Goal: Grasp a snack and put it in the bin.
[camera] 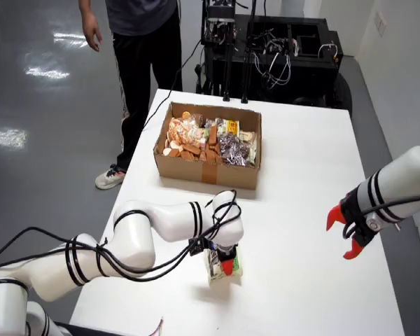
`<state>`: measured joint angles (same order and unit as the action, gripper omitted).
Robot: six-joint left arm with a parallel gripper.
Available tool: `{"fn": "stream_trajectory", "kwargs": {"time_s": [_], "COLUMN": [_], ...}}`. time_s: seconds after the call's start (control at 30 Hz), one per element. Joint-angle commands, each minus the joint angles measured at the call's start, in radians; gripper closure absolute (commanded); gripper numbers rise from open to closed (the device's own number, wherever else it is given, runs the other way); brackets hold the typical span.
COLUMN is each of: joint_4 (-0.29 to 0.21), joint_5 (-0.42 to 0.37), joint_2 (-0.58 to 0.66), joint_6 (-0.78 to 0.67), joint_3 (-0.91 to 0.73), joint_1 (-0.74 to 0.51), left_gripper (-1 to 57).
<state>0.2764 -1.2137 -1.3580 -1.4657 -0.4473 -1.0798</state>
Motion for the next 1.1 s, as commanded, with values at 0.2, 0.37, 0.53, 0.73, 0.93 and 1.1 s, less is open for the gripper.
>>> {"fn": "stream_trajectory", "kwargs": {"time_s": [0.2, 0.37, 0.53, 0.73, 0.93, 1.1], "joint_4": [0.000, -0.004, 0.011, 0.030, 0.068, 0.097], "joint_5": [0.006, -0.008, -0.048, -0.076, -0.088, -0.091], "joint_2": [0.001, 0.001, 0.000, 0.003, 0.009, 0.010], "joint_6": [0.011, 0.028, 0.076, 0.153, 0.280, 0.404], "joint_3": [-0.004, 0.005, 0.063, 0.155, 0.273, 0.378], "joint_1": [-0.010, -0.017, -0.023, -0.019, 0.001, 0.034], "left_gripper": [41.7, 51.7, 55.2, 56.5, 56.8, 56.9]}}
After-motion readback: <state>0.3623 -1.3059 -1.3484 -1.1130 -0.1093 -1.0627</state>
